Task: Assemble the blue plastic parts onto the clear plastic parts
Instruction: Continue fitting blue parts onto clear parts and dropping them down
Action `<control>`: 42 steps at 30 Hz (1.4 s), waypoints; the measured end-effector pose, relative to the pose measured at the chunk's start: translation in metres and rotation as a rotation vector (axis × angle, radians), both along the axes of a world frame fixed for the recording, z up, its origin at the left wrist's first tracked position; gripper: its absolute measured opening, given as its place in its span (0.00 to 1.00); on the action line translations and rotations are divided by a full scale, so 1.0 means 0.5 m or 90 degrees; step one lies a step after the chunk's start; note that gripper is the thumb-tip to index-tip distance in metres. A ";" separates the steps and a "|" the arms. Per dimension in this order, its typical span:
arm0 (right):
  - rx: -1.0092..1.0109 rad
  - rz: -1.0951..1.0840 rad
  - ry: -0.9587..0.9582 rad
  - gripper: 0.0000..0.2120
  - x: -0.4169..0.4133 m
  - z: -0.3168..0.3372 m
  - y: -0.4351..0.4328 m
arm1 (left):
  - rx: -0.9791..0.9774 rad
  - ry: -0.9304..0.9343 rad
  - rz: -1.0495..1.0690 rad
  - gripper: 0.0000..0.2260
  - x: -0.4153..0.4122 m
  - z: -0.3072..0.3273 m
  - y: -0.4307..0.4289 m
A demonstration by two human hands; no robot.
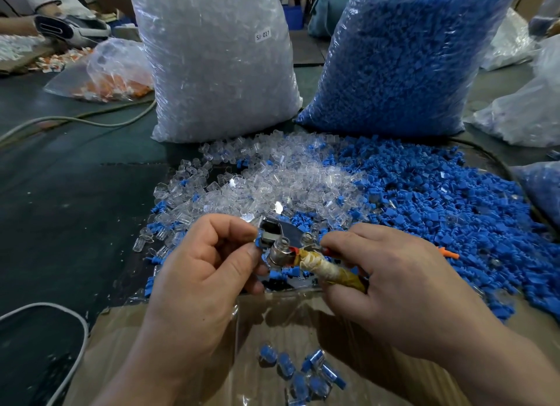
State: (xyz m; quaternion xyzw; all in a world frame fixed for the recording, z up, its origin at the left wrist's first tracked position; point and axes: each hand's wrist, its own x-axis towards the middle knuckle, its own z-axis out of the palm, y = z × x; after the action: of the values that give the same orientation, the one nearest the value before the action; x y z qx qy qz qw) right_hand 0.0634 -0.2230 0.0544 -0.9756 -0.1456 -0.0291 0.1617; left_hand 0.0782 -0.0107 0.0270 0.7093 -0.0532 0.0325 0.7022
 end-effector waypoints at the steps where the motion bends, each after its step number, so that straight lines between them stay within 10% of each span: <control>1: 0.001 -0.002 0.001 0.25 0.000 0.001 0.001 | 0.001 0.001 0.005 0.13 0.000 0.000 0.000; 14: -0.130 -0.128 0.002 0.31 0.039 -0.031 -0.018 | 0.087 0.191 -0.068 0.15 -0.007 -0.001 -0.024; 31: 0.024 0.049 -0.182 0.14 0.002 -0.033 0.047 | 0.177 0.002 -0.055 0.03 -0.024 -0.010 -0.045; 37: 0.082 0.115 -0.229 0.12 0.000 -0.028 0.053 | 0.221 0.037 -0.073 0.22 -0.013 0.001 -0.023; 42: 0.170 0.021 -0.088 0.15 -0.014 -0.019 0.073 | 0.161 0.007 -0.114 0.18 -0.011 0.002 -0.019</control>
State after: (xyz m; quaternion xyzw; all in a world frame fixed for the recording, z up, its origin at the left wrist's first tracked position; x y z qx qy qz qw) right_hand 0.0563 -0.1864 0.0448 -0.9387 -0.1669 -0.1124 0.2800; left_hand 0.0727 -0.0204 0.0280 0.7845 -0.1164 -0.0412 0.6078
